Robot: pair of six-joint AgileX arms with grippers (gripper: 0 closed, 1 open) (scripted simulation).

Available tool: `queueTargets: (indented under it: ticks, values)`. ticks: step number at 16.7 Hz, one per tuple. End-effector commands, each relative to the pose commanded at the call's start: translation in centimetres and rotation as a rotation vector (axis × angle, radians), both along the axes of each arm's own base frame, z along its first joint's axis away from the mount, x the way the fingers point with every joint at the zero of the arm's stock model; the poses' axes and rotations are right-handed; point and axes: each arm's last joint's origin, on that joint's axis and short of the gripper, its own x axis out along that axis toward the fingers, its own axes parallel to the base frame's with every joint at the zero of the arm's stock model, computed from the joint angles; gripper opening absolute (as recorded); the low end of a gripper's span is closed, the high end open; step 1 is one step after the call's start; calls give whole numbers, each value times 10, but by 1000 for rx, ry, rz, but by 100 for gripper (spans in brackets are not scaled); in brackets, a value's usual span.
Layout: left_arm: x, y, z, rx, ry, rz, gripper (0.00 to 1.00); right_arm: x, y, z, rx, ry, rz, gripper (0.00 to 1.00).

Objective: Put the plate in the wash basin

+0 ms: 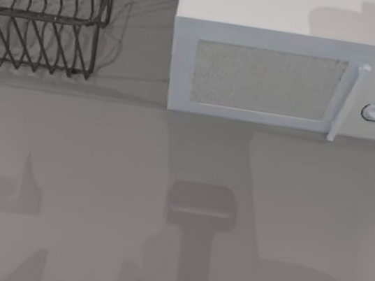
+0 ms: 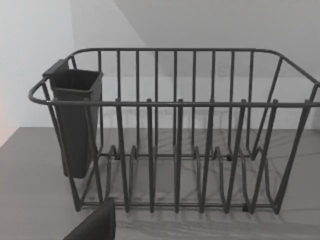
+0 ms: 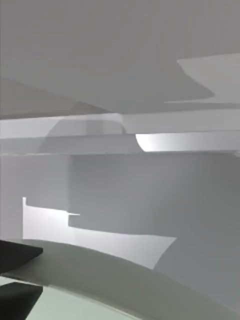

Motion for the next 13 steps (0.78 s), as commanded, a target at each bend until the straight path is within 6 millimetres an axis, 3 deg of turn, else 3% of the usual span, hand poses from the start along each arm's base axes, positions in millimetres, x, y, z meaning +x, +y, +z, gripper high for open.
queueTargets:
  ticks: [1,13]
  values:
    - [0,0,0,0,0,0,100,0,0,0,0,0,0,0]
    - [0,0,0,0,0,0,100,0,0,0,0,0,0,90]
